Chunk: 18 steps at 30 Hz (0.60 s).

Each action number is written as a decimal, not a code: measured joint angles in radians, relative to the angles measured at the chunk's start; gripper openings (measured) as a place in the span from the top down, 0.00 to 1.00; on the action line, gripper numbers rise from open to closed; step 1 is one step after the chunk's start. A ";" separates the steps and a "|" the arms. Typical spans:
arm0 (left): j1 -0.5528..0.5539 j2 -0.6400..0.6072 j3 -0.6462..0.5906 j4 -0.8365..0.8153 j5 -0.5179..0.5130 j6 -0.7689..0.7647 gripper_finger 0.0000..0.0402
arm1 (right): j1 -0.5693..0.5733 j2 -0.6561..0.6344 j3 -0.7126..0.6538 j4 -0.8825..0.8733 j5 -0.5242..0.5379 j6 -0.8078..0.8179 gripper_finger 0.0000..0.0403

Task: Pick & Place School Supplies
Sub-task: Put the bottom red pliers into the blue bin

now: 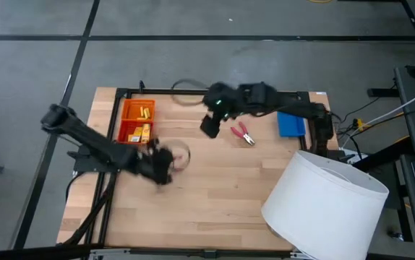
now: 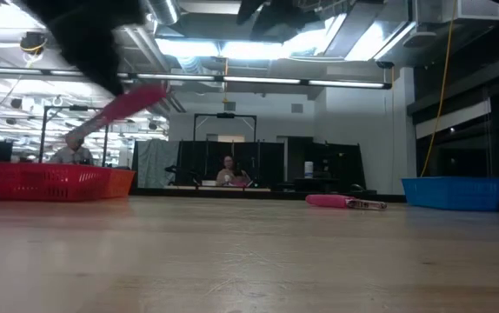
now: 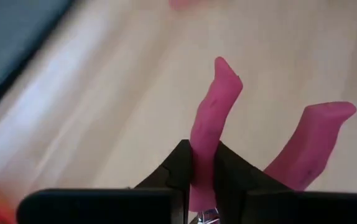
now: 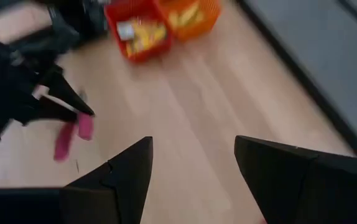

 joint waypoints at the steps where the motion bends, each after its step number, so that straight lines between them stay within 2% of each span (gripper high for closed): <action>1: 0.057 -0.049 -0.008 0.078 0.010 0.026 0.92 | -0.006 -0.022 0.000 0.011 -0.004 -0.023 0.44; 3: 0.179 -0.143 -0.037 0.280 0.114 0.106 0.92 | -0.017 -0.069 0.000 0.055 -0.032 -0.075 0.46; 6: 0.357 -0.237 -0.097 0.627 0.403 0.198 0.92 | -0.026 -0.114 0.003 0.075 -0.113 -0.142 0.48; 8: 0.468 -0.253 -0.113 0.744 0.599 0.196 0.92 | -0.026 -0.120 0.003 0.068 -0.168 -0.167 0.49; 10: 0.560 -0.247 -0.113 0.802 0.742 0.179 0.92 | -0.025 -0.115 0.000 0.078 -0.227 -0.177 0.49; 14: 0.661 -0.197 -0.113 0.966 0.862 0.108 0.92 | -0.010 -0.103 0.000 0.152 -0.310 -0.183 0.46; 18: 0.702 -0.139 -0.113 1.096 0.913 0.053 0.92 | -0.004 -0.089 0.000 0.187 -0.311 -0.196 0.43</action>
